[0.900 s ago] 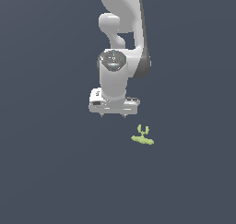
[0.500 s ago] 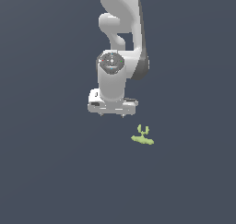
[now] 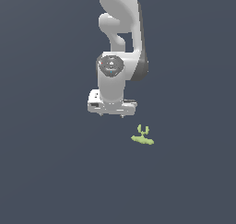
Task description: Pick up the object and move it to a goal position.
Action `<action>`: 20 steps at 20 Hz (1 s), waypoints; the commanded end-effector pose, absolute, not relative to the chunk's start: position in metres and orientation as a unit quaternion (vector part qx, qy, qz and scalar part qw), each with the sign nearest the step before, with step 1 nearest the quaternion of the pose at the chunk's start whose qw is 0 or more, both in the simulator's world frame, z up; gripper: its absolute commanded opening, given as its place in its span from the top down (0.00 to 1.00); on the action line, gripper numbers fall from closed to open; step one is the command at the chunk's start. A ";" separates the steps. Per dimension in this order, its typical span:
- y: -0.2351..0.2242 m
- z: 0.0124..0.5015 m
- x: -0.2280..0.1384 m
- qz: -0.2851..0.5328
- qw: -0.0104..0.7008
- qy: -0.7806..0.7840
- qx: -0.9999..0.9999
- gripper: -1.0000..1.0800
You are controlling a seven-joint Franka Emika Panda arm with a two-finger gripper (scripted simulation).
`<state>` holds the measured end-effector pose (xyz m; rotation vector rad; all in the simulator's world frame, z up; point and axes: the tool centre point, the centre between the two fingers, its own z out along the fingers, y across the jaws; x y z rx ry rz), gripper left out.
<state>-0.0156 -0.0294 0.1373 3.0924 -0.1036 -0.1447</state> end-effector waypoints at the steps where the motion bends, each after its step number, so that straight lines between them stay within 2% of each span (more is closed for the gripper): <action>1: -0.024 0.135 -0.013 -0.045 0.022 -0.036 0.998 0.04; 8: 0.009 0.119 0.000 -0.034 0.020 -0.053 0.998 0.04; 20: 0.103 0.075 0.022 -0.007 0.006 -0.102 0.995 0.04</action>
